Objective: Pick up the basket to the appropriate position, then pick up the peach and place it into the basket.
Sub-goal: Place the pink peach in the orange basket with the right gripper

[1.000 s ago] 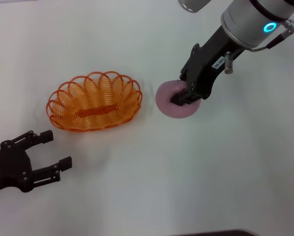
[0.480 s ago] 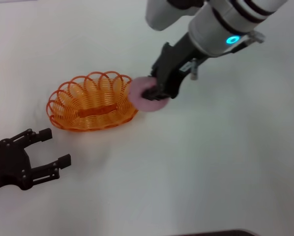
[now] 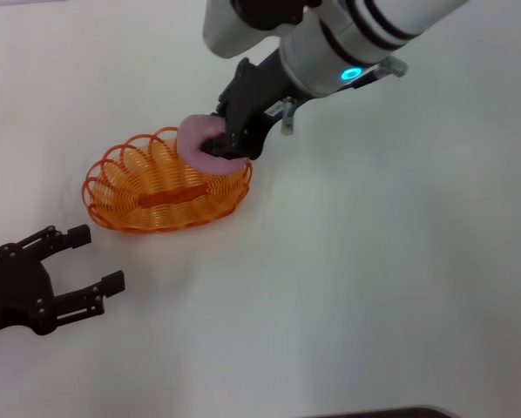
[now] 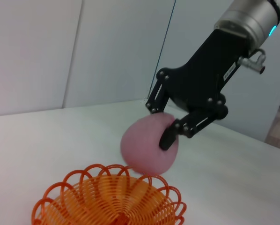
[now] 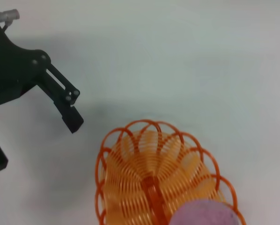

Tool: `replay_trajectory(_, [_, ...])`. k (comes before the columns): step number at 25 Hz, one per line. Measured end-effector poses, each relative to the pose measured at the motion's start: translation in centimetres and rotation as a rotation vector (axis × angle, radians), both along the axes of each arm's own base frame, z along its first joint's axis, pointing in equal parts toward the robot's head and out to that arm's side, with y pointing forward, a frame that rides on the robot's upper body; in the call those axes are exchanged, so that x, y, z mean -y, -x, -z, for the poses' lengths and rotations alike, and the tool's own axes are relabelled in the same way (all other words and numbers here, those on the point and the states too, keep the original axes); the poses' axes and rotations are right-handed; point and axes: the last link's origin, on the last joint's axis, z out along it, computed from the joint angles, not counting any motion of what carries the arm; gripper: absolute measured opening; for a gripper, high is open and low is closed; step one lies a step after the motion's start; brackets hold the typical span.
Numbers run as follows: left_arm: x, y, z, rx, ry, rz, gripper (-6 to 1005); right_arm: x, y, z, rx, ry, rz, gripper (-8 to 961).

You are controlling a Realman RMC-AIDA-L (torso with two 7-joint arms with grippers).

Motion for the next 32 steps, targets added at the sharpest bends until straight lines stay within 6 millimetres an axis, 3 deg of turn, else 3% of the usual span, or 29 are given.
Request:
replay_trajectory(16, [0.0, 0.0, -0.1, 0.001, -0.004, -0.001, 872, -0.1, -0.8, 3.0, -0.056, 0.009, -0.031, 405])
replay_trajectory(32, [-0.1, 0.0, -0.1, 0.000, -0.007, -0.002, 873, 0.1, -1.8, 3.7, -0.044, 0.020, -0.031, 445])
